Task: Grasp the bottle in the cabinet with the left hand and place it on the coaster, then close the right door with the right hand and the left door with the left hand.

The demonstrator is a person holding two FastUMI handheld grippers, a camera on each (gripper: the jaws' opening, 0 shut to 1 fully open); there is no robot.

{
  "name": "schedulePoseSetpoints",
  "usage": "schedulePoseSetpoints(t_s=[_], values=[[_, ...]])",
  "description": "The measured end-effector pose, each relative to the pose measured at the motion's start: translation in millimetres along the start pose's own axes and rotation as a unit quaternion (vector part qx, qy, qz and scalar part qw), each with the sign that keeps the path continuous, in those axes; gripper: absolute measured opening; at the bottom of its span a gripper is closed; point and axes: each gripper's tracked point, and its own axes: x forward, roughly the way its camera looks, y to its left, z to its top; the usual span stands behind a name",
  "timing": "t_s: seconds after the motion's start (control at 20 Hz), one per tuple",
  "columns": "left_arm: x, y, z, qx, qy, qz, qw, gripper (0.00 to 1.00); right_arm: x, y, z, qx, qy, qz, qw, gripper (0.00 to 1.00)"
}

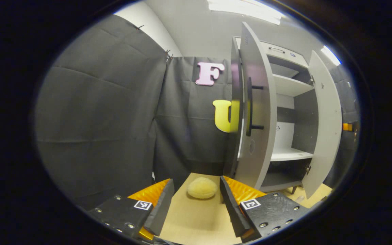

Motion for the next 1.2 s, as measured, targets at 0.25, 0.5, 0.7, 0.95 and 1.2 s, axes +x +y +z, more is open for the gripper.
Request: schedulePoseSetpoints(t_s=[0.25, 0.5, 0.7, 0.95, 1.2], values=[[-0.5, 18.4, -3.8, 0.004, 0.002, 0.01, 1.0, 0.79, 8.3, 28.2, 0.9, 0.031, -0.002, 0.022, 0.999, 0.89], [-2.2, 29.1, -4.7, 0.007, 0.006, 0.024, 1.0, 0.8, 16.8, 53.4, -4.3, 0.036, 0.002, 0.051, 0.998, 0.93], [-3.0, 32.0, -5.2, 0.008, 0.006, 0.03, 1.0, 0.79, 24.0, 80.4, -8.6, 0.024, 0.007, 0.077, 0.997, 0.89], [-4.1, 36.3, -3.5, 0.011, 0.006, 0.035, 0.999, 0.79, 21.6, 91.9, -9.6, 0.011, -0.002, 0.08, 0.997, 0.95], [15.5, 31.2, 24.0, 0.011, -0.002, 0.019, 1.0, 0.78, 7.9, 77.1, -21.8, 0.004, -0.003, 0.081, 0.997, 0.96]])
